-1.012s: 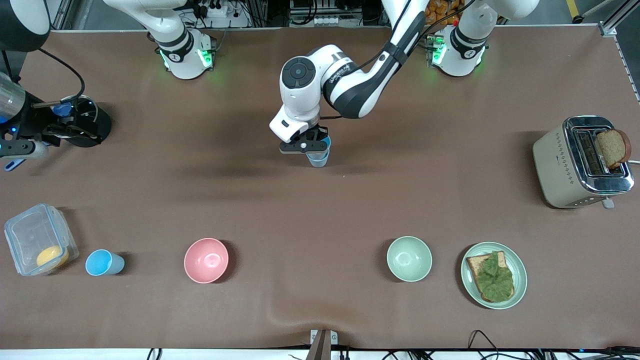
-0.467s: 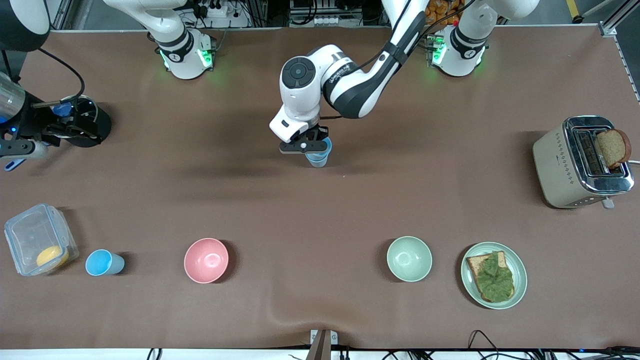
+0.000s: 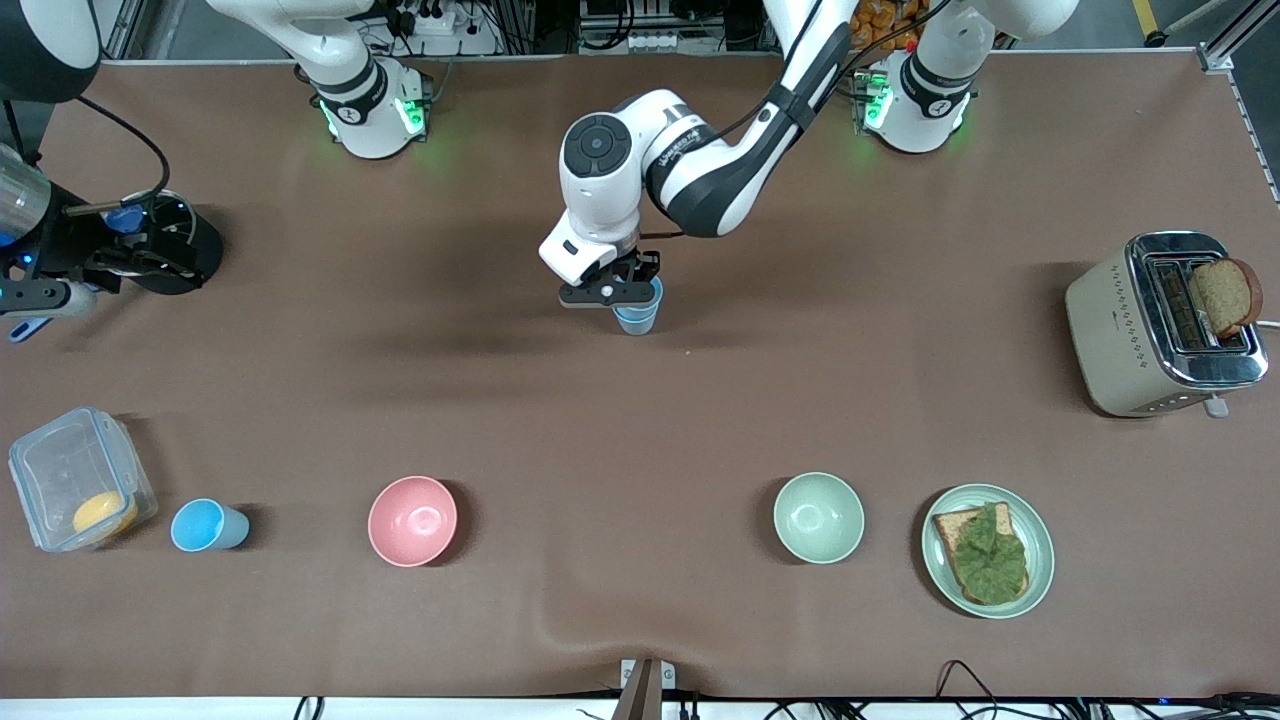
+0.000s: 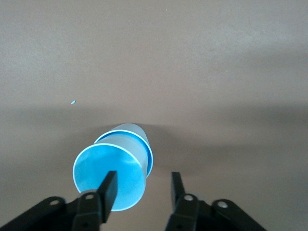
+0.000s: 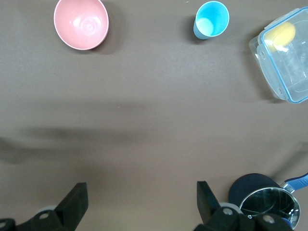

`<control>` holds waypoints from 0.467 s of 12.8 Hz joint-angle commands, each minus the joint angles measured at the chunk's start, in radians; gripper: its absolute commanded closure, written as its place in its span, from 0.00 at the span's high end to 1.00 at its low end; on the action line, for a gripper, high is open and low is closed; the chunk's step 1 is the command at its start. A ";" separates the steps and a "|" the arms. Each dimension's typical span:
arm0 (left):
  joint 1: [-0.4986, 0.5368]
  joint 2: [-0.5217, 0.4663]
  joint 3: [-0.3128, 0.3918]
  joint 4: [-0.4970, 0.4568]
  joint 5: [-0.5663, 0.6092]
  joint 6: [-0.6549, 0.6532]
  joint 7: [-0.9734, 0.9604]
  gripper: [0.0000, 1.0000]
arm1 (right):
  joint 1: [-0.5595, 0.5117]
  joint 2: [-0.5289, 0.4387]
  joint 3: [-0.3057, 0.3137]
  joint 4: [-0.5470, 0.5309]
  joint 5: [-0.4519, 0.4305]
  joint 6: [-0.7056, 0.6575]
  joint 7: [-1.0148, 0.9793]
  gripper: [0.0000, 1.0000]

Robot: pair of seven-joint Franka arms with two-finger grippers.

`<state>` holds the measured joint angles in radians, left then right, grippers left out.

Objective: Stack blue cups with both arms
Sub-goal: 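Open the left gripper to release the stacked cup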

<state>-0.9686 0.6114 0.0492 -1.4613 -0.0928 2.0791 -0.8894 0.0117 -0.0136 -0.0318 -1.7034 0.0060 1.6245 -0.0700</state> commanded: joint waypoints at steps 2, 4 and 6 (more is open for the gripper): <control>0.031 -0.074 0.008 0.013 0.027 -0.045 -0.022 1.00 | -0.021 0.015 0.016 0.028 -0.001 -0.014 -0.007 1.00; 0.080 -0.133 0.004 0.006 0.028 -0.105 -0.019 1.00 | -0.021 0.015 0.016 0.028 -0.001 -0.014 -0.007 1.00; 0.138 -0.211 0.001 -0.029 0.028 -0.193 -0.017 1.00 | -0.019 0.015 0.016 0.028 -0.001 -0.014 -0.007 1.00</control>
<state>-0.8808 0.4918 0.0630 -1.4379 -0.0927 1.9534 -0.8896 0.0117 -0.0134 -0.0307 -1.7021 0.0060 1.6245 -0.0700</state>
